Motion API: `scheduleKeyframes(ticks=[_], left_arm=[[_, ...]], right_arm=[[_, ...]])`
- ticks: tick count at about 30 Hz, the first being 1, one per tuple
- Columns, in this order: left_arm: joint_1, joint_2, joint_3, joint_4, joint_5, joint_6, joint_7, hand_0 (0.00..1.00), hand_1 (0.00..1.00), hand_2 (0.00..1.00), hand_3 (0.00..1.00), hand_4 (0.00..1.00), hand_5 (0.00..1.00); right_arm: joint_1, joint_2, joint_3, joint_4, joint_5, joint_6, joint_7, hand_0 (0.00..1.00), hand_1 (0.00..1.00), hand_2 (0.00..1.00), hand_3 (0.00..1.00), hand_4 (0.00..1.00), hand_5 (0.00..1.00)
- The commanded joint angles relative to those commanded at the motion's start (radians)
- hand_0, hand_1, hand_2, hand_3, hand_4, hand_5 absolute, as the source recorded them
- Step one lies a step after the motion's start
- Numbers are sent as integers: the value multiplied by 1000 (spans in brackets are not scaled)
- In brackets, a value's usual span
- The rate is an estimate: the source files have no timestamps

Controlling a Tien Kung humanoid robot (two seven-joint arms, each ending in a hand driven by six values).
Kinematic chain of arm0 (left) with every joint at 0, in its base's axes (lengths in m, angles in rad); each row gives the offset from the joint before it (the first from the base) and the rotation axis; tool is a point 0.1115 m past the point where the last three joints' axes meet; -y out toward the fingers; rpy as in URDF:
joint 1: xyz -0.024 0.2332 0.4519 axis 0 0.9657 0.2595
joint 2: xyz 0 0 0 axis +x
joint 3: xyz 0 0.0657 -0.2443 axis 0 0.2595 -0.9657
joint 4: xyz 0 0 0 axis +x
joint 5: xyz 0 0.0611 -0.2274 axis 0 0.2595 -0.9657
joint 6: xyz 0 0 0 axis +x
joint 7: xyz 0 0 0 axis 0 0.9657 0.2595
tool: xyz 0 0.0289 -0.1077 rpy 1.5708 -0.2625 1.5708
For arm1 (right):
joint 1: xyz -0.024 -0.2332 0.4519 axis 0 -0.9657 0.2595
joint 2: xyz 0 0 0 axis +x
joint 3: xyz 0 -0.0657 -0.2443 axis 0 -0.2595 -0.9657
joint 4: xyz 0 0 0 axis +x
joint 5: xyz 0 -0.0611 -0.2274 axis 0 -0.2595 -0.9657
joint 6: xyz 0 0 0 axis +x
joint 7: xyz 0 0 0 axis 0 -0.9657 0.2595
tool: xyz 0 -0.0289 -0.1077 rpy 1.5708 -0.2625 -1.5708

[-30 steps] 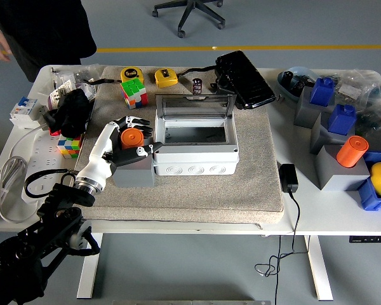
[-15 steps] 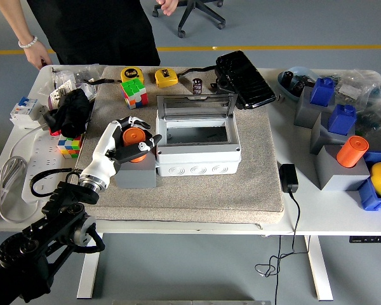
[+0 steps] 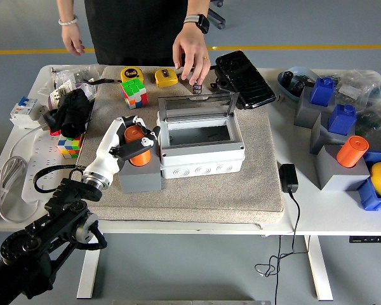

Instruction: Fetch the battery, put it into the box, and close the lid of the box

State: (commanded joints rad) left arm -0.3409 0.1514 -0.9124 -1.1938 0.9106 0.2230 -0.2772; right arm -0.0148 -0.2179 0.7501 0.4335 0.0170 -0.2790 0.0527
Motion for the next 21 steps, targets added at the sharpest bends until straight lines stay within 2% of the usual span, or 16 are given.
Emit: scheduleKeyframes(ticks=[5,9,10,15,16,21], left_arm=[[-3,11,-17,-45,30,-3,10,227,129,153,190,154,2],[-17,28,-16,-103,76,-1,24,227,129,153,190,154,2],[-26,34,-9,-122,91,8,30,202,130,151,198,657,2],[-83,52,39,-174,138,51,67,202,130,151,198,657,2],[-101,54,55,-178,152,64,82,175,112,139,191,818,2],[-173,54,125,-178,235,119,168,175,112,139,191,818,2]], right_arm=[[0,0,0,-1,1,-1,3,611,644,661,583,998,573],[1,-1,0,-1,2,0,6,611,644,661,583,998,573],[1,-1,0,-1,2,0,7,610,645,661,581,998,573],[3,-4,2,-2,3,-1,8,610,645,661,581,998,573],[4,-4,2,-2,3,-1,8,611,644,660,578,997,572],[7,-7,5,0,4,-5,12,611,644,660,578,997,572]])
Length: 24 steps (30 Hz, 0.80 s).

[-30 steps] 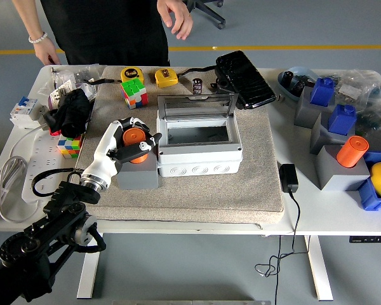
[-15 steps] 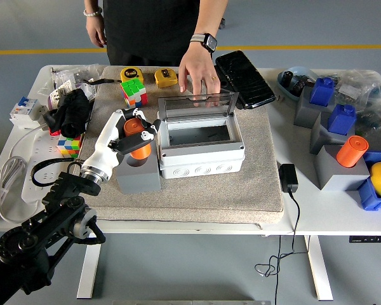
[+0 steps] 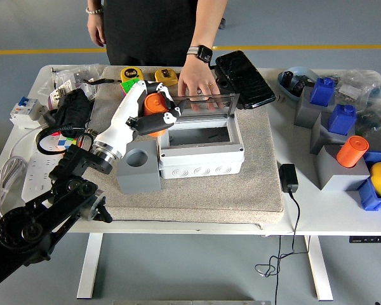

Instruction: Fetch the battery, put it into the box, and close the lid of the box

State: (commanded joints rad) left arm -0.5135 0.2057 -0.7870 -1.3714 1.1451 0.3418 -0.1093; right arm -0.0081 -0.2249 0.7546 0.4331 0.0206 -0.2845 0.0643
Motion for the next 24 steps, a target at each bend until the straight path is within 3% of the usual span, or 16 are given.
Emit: scheduleKeyframes(ticks=[1,6,7,12,13,14,24], left_arm=[[-15,-2,16,1,22,11,20,160,104,136,185,878,12],[-94,-19,102,15,138,43,137,160,104,136,185,878,12],[-106,-24,116,19,162,47,160,154,101,134,184,931,92],[-171,-56,181,49,282,55,283,154,101,134,184,931,92],[-185,-65,196,61,301,55,301,153,101,134,186,979,163],[-198,-74,210,73,316,54,316,153,101,134,186,979,163],[-290,-156,349,201,378,60,327,152,100,134,190,982,173]], right_arm=[[0,0,0,0,1,-1,1,611,643,658,577,994,572],[1,-2,-4,-1,4,-2,3,611,643,658,577,994,572],[1,-2,-4,-1,5,-2,3,609,642,657,576,991,568],[2,-4,-7,-2,6,-2,4,609,642,657,576,991,568],[2,-4,-7,-2,7,-3,4,610,642,656,575,990,567],[3,-5,-7,-2,7,-4,4,610,642,656,575,990,567],[7,-5,-16,-2,14,-7,8,609,642,656,575,989,567]])
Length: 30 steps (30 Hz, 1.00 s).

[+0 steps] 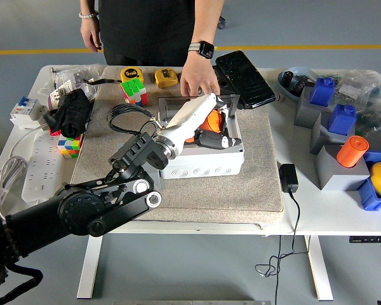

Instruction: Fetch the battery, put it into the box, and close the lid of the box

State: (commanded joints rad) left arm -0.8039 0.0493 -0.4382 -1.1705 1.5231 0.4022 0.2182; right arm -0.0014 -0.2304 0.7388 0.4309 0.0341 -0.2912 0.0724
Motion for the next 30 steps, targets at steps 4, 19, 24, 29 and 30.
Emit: scheduleKeyframes(ticks=[4,19,24,29,30], left_arm=[[-33,-41,61,65,28,0,-8,142,99,142,195,998,210],[-121,-49,173,243,64,28,-12,143,101,145,271,998,304],[-138,-49,188,290,30,30,-5,143,101,145,271,998,304],[-145,-49,186,312,11,34,-6,170,137,166,324,998,339],[-145,-49,186,315,8,34,-7,170,137,166,324,998,339]], right_arm=[[0,0,-7,0,3,-1,1,610,641,656,574,987,566],[5,-4,-24,2,7,-8,1,609,641,655,573,983,564],[8,-4,-28,3,8,-9,3,609,641,655,573,983,564],[11,-6,-31,4,9,-10,4,609,641,655,573,981,564],[11,-5,-31,4,8,-11,4,609,641,655,573,981,564]])
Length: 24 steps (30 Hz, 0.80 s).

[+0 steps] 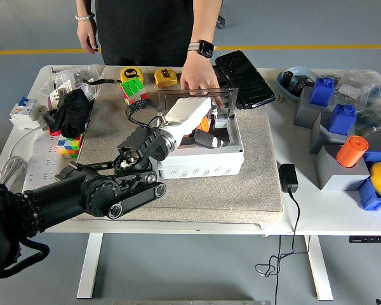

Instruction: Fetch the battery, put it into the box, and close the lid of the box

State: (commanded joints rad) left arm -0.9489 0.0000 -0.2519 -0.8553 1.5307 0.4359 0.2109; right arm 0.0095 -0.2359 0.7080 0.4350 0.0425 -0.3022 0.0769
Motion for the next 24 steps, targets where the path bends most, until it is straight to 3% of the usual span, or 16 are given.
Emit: scheduleKeyframes(ticks=[1,12,13,18,19,24], left_arm=[[1,0,0,2,-6,0,-2,202,212,215,363,998,350],[9,0,-1,8,-44,4,-23,212,238,239,378,998,335],[10,0,-2,7,-46,4,-24,347,519,455,510,998,340],[13,0,-8,6,-45,-2,-31,347,519,455,510,998,340],[13,0,-11,5,-47,-3,-33,733,762,734,762,998,374],[15,0,-19,3,-41,-4,-40,733,762,734,762,998,374]], right_arm=[[0,0,0,0,0,0,0,609,640,655,572,981,563],[-1,-1,0,1,0,-4,3,609,640,652,572,980,563],[-1,0,0,1,0,-4,3,608,641,652,572,980,562],[-2,0,-1,1,0,-4,4,608,641,652,572,980,562],[-2,0,-2,1,0,-4,4,609,638,650,572,979,561],[-2,0,-1,1,0,-3,5,609,638,650,572,979,561]])
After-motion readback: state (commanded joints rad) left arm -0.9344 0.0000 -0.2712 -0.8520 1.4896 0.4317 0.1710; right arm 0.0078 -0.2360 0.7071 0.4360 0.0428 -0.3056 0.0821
